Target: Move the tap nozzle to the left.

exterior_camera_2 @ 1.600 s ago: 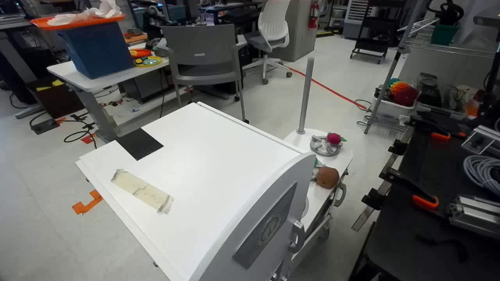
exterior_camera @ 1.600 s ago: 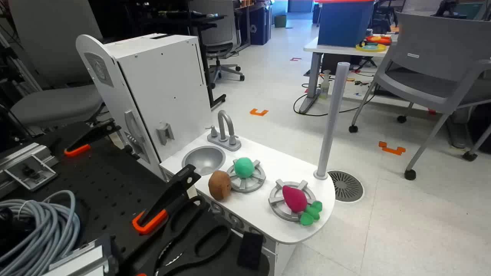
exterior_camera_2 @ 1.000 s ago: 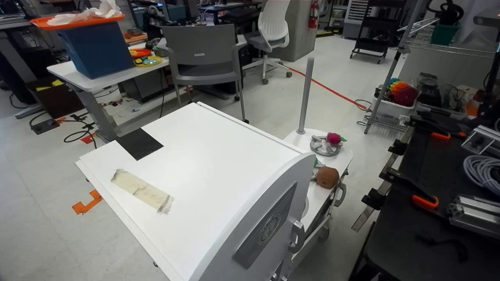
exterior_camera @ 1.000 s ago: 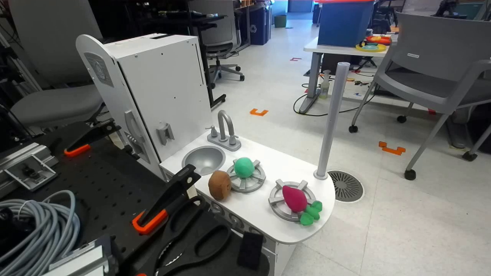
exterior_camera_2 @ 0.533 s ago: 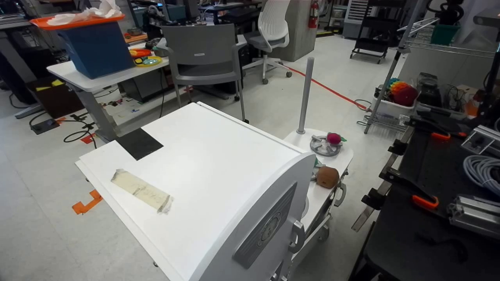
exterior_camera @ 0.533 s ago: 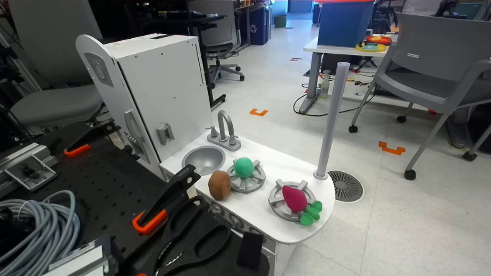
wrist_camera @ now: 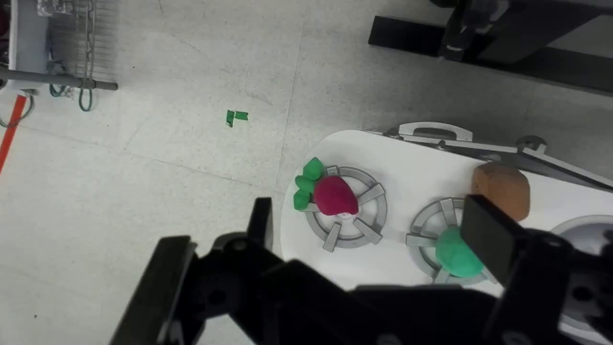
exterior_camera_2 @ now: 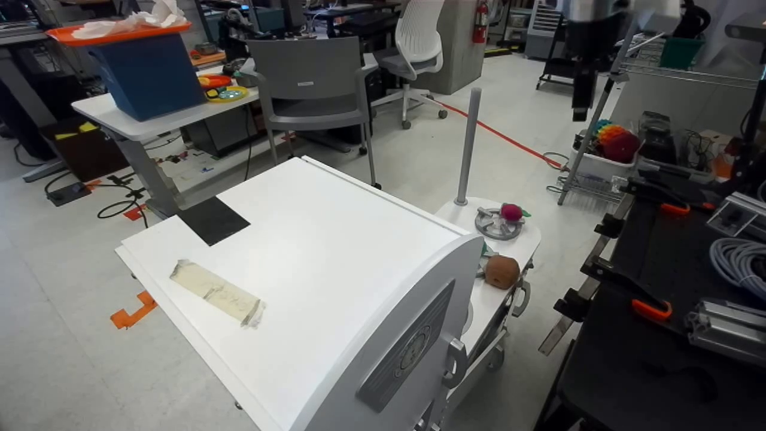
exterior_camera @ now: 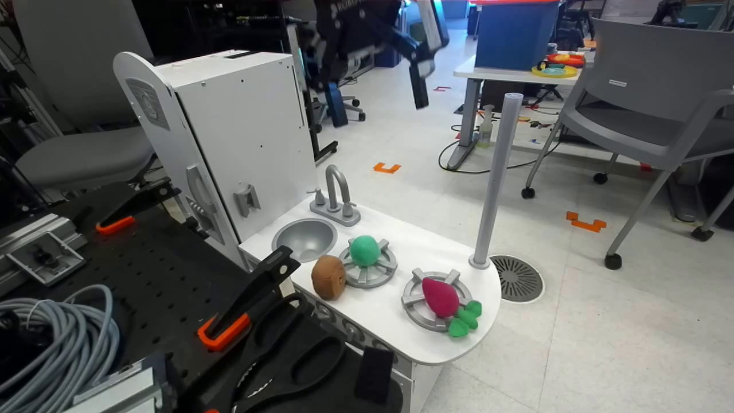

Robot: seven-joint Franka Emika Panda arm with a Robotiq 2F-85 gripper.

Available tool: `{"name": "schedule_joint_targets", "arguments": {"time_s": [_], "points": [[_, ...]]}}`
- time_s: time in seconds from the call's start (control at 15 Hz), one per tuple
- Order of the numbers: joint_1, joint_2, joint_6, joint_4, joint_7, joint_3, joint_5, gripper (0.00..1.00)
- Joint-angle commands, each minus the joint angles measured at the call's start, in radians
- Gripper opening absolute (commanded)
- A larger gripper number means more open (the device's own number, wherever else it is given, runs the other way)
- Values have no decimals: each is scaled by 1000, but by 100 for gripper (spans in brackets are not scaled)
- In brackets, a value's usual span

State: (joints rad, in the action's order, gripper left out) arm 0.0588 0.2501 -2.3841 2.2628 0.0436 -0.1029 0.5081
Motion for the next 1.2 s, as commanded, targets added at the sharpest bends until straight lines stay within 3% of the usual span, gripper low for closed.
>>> {"name": "schedule_joint_targets", "arguments": {"time_s": [0.0,0.13,0.47,0.93,1.13], "points": [[-65,260,-49,-175,-114,-14,91,100],[-86,373,-106,-241,-114,-9,82,100],[-162,582,-373,-344,-68,-19,83,100],[-264,762,-656,-448,58,-38,57,100],[-263,810,-721,-511,122,-17,33,100]]}}
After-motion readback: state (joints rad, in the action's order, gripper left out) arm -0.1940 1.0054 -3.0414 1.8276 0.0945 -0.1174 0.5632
